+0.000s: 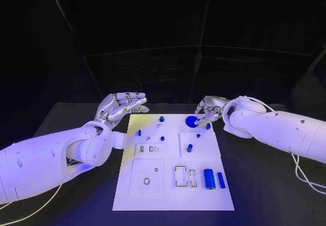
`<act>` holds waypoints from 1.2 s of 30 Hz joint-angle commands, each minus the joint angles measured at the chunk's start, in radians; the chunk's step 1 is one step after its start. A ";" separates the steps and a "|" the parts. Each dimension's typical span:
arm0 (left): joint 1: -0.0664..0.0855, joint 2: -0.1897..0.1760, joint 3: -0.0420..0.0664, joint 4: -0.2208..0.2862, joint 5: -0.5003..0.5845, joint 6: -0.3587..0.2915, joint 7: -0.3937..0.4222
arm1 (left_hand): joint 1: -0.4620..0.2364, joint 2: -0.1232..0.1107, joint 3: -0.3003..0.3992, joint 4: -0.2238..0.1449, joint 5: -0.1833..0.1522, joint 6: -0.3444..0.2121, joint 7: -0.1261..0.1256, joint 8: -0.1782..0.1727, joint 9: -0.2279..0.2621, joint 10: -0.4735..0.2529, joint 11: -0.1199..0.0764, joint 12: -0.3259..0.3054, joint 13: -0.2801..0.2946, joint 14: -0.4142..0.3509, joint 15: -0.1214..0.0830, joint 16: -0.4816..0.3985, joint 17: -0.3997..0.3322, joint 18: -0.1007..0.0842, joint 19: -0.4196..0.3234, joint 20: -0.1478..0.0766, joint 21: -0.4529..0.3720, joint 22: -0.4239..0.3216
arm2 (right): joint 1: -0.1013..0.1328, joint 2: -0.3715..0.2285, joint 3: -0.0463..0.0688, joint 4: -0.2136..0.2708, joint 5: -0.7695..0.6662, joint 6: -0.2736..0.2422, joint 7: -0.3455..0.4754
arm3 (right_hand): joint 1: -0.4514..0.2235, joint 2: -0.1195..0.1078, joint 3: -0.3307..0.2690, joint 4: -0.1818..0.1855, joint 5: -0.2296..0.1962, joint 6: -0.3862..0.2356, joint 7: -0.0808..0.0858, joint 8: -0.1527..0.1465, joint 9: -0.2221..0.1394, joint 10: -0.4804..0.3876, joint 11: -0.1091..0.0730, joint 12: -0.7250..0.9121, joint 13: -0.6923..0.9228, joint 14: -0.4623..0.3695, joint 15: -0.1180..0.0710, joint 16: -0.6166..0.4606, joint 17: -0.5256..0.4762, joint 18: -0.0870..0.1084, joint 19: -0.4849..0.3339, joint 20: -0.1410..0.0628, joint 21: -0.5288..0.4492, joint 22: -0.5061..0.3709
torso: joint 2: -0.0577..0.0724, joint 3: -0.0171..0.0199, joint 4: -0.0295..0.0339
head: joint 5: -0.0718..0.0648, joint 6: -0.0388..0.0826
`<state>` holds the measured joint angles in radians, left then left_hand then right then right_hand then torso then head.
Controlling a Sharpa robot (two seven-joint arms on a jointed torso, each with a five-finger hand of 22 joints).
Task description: Assemble the parts on the task board
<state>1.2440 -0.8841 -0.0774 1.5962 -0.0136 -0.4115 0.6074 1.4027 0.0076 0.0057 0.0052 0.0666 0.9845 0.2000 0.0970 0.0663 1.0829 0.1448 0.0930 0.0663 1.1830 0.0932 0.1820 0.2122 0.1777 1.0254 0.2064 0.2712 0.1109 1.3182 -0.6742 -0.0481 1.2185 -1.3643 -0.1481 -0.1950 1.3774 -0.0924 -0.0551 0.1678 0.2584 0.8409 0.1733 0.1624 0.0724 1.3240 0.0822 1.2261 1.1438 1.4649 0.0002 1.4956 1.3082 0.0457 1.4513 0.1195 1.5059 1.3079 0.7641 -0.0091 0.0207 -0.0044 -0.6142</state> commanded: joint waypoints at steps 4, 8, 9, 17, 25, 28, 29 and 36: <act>0.001 0.002 0.001 -0.001 -0.005 0.014 0.005 | 0.000 0.007 0.001 -0.006 -0.005 0.010 0.000 -0.005 -0.001 0.007 0.003 -0.006 -0.001 0.004 0.001 -0.003 0.001 0.006 0.005 -0.001 -0.005 -0.002 | 0.002 0.009 0.000 -0.013 -0.014 0.041 -0.015 | 0.026 0.010 0.012 -0.006 0.001 0.007 -0.005 0.013 0.000 0.019 -0.002 0.032 0.038 0.070 0.007 0.010 0.070 -0.012 0.015 -0.001 0.010 0.120 | 0.000 -0.0009 -0.0004 | 0.001 -0.003; 0.001 0.003 0.001 -0.003 -0.005 0.014 0.005 | 0.000 0.007 0.001 -0.006 -0.005 0.010 0.000 -0.005 -0.001 0.007 0.003 -0.006 -0.001 0.004 0.001 -0.003 0.001 0.006 0.005 -0.001 -0.005 -0.002 | 0.002 0.020 0.000 -0.021 -0.022 0.039 -0.012 | 0.032 0.015 0.016 -0.010 -0.004 0.008 -0.005 0.016 0.000 0.028 -0.002 0.049 0.058 0.071 0.007 0.013 0.077 -0.013 0.018 -0.001 0.012 0.126 | 0.000 -0.0005 0.0001 | 0.002 -0.003; 0.001 0.003 0.001 -0.003 -0.005 0.014 0.005 | 0.000 0.007 0.001 -0.006 -0.005 0.010 0.000 -0.005 -0.001 0.007 0.003 -0.006 -0.001 0.004 0.001 -0.003 0.001 0.006 0.005 -0.001 -0.005 -0.002 | 0.002 0.023 0.000 -0.022 -0.023 0.038 -0.011 | 0.033 0.015 0.016 -0.011 -0.005 0.008 -0.005 0.016 0.000 0.030 -0.002 0.052 0.062 0.071 0.007 0.013 0.078 -0.014 0.019 -0.001 0.013 0.127 | 0.001 -0.0005 0.0002 | 0.001 -0.003; 0.001 0.003 0.001 -0.005 -0.005 0.015 0.004 | 0.000 0.007 0.001 -0.006 -0.005 0.010 0.000 -0.005 -0.001 0.007 0.003 -0.006 -0.001 0.004 0.001 -0.003 0.001 0.006 0.005 -0.001 -0.005 -0.002 | 0.002 0.037 0.000 -0.027 -0.057 0.022 -0.003 | 0.032 0.018 0.017 -0.013 -0.011 0.011 -0.005 0.019 -0.001 0.048 -0.002 0.079 0.094 0.074 0.007 0.018 0.092 -0.016 0.027 -0.001 0.017 0.137 | 0.001 -0.0005 0.0012 | 0.001 -0.004; 0.001 0.003 0.001 -0.007 -0.005 0.017 0.003 | 0.000 0.007 0.001 -0.006 -0.005 0.010 0.000 -0.005 -0.001 0.007 0.003 -0.006 -0.001 0.004 0.001 -0.003 0.001 0.006 0.005 -0.001 -0.005 -0.002 | 0.002 0.049 0.000 -0.033 -0.080 0.034 -0.001 | 0.029 0.017 0.016 -0.013 -0.014 0.010 -0.005 0.019 -0.001 0.053 -0.002 0.088 0.104 0.075 0.007 0.021 0.097 -0.017 0.029 -0.001 0.019 0.141 | 0.000 -0.0008 0.0009 | 0.001 -0.005; 0.001 0.003 0.001 -0.007 -0.005 0.018 0.002 | 0.000 0.007 0.001 -0.006 -0.005 0.010 0.000 -0.005 -0.001 0.007 0.003 -0.006 -0.001 0.004 0.001 -0.003 0.001 0.006 0.005 -0.001 -0.005 -0.002 | 0.001 0.055 0.000 -0.039 -0.083 0.046 -0.001 | 0.032 0.019 0.018 -0.015 -0.014 0.011 -0.005 0.021 -0.001 0.056 -0.002 0.093 0.110 0.075 0.007 0.022 0.099 -0.017 0.030 -0.001 0.019 0.142 | 0.001 -0.0004 0.0013 | 0.001 -0.007; 0.001 0.004 0.001 -0.007 -0.005 0.018 0.002 | 0.000 0.007 0.001 -0.006 -0.005 0.010 0.000 -0.005 -0.001 0.007 0.003 -0.006 -0.001 0.004 0.001 -0.003 0.001 0.006 0.005 -0.001 -0.005 -0.002 | 0.001 0.057 0.000 -0.042 -0.084 0.050 -0.001 | 0.033 0.020 0.019 -0.016 -0.014 0.012 -0.005 0.021 -0.001 0.057 -0.002 0.095 0.113 0.075 0.007 0.022 0.100 -0.017 0.030 -0.001 0.019 0.143 | 0.001 -0.0003 0.0013 | 0.001 -0.007; 0.001 0.003 0.001 -0.008 -0.005 0.019 0.001 | 0.000 0.007 0.001 -0.006 -0.005 0.010 0.000 -0.005 -0.001 0.007 0.003 -0.006 -0.001 0.004 0.001 -0.003 0.001 0.006 0.005 -0.001 -0.005 -0.002 | 0.000 0.066 0.000 -0.053 -0.091 0.072 -0.003 | 0.043 0.027 0.027 -0.026 -0.014 0.019 -0.006 0.027 -0.001 0.068 -0.003 0.114 0.136 0.076 0.007 0.024 0.105 -0.018 0.033 0.000 0.021 0.148 | 0.001 -0.0003 0.0009 | 0.001 -0.009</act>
<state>1.2437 -0.8814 -0.0774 1.5876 -0.0136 -0.4060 0.6061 1.4027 0.0076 0.0058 0.0053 0.0666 0.9845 0.2000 0.0971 0.0663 1.0828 0.1448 0.0930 0.0665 1.1830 0.0932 0.1820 0.2119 0.1778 1.0254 0.2064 0.2713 0.1102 1.3168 -0.6092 -0.0486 1.1666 -1.4372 -0.1021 -0.2018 1.4115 -0.0623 -0.0316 0.1441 0.2475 0.8551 0.1660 0.1855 0.0722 1.3860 0.0810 1.3368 1.2781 1.4649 0.0001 1.5162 1.3077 0.0462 1.4583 0.1195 1.5218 1.3077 0.7646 -0.0097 0.0220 -0.0029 -0.6231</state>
